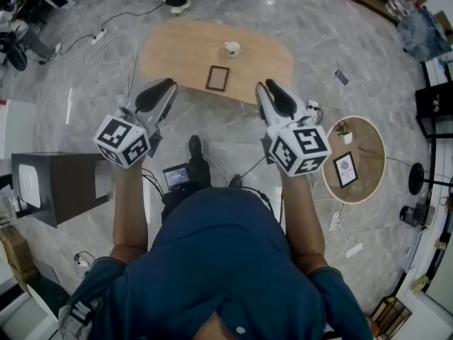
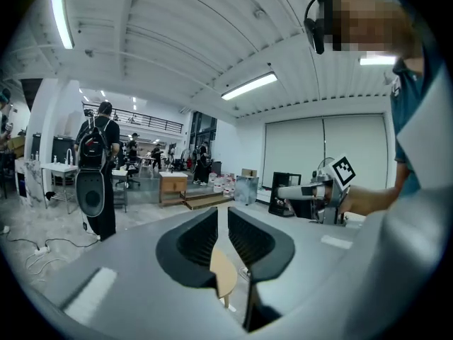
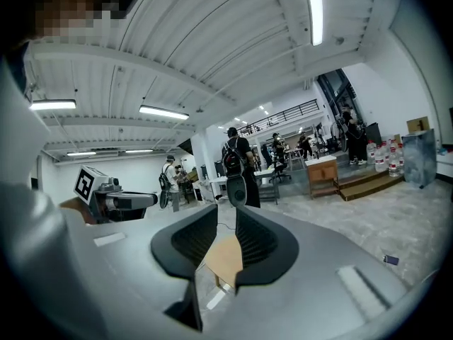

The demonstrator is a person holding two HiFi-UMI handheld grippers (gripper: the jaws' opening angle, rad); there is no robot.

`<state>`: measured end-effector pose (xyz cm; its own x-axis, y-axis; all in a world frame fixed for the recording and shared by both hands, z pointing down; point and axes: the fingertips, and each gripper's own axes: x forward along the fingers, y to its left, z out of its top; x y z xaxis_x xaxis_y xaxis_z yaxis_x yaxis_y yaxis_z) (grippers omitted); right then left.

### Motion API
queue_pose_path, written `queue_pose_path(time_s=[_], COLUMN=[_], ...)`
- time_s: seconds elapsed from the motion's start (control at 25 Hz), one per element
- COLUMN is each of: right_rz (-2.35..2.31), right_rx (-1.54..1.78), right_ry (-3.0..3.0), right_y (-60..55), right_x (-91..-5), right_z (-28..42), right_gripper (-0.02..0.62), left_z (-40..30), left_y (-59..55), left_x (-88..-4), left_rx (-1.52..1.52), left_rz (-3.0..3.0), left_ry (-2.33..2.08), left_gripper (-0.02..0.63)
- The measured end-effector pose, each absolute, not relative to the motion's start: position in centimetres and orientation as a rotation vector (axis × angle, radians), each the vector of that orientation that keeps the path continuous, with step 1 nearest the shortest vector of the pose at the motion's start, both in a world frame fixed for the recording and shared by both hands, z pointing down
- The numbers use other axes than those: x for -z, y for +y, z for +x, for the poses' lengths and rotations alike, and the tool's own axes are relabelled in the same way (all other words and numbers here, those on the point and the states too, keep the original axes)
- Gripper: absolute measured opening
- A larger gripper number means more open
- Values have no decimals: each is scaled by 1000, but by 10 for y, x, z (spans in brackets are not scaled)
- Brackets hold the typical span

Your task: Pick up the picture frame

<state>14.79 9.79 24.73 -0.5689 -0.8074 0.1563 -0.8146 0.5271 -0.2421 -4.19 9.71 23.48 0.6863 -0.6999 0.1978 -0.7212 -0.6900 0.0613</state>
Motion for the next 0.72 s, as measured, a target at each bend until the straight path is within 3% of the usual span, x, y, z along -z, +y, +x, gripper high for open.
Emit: queue_pose_path(time_s=[0.72], right_rz=[1794], right_rx=[-476], right_ry=[-2501], right_y=[-27], right_x=[-239], right_z=[129], right_gripper=[66], left_z=[-51], left_y=[-84], left_x=[-229], left_rx=[-238], left_rz=[2889], left_ry=[-793], left_gripper=[44])
